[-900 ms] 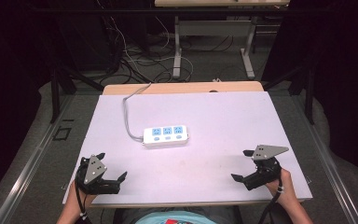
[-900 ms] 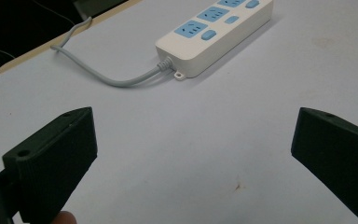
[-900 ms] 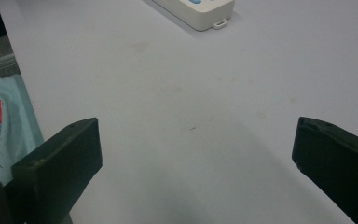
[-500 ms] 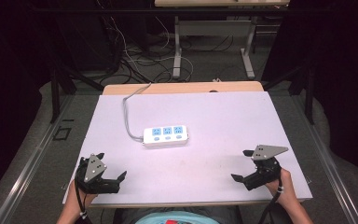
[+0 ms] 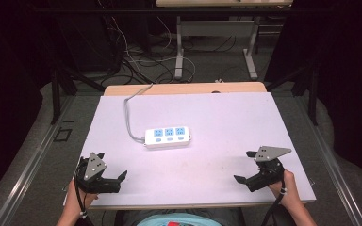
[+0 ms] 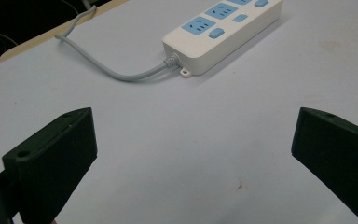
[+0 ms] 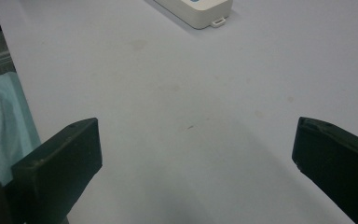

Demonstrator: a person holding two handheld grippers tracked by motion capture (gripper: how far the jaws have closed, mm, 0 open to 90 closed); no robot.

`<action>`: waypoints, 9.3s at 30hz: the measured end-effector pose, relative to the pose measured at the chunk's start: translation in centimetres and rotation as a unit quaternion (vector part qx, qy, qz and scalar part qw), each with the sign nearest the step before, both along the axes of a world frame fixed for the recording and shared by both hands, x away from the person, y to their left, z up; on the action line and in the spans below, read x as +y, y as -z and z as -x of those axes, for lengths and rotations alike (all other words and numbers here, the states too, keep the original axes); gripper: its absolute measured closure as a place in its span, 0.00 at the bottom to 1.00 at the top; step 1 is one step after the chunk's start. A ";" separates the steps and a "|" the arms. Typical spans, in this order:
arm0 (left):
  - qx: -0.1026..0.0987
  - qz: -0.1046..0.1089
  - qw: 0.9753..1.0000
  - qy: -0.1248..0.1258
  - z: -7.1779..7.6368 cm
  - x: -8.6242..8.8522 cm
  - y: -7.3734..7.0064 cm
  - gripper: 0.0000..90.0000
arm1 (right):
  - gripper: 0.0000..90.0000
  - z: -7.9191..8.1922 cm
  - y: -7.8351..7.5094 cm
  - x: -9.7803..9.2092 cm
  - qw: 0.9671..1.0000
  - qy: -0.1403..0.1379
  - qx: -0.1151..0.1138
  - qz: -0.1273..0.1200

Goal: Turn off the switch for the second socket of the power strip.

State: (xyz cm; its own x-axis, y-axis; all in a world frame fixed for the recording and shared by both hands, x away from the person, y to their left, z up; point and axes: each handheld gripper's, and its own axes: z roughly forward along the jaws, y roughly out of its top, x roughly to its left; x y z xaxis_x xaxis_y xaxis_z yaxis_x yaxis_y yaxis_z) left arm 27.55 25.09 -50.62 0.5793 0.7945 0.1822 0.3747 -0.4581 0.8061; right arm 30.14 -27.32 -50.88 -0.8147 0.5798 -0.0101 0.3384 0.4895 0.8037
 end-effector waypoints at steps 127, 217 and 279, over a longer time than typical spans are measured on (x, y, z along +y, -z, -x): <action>0.005 -0.018 1.000 0.009 -10.9 -6.4 -1.3 0.01 | 0.01 -0.4 0.4 0.2 1.000 -0.004 0.010 0.020; 0.049 0.016 0.993 0.111 -15.5 -13.4 1.4 0.99 | 0.01 -0.5 0.6 0.3 1.000 -0.001 0.010 0.019; 0.075 -0.019 0.988 0.133 -15.4 -14.7 3.2 1.00 | 0.02 -0.4 0.5 0.3 1.000 0.000 0.007 0.025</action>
State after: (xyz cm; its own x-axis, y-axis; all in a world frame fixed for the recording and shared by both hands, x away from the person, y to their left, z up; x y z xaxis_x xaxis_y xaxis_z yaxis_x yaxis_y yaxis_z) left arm 42.93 10.34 -53.81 0.7890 0.6054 0.1053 0.3512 -0.5849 0.7311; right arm 30.52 -27.07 -51.38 -0.8144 0.5796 -0.0274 0.3505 0.5289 0.7729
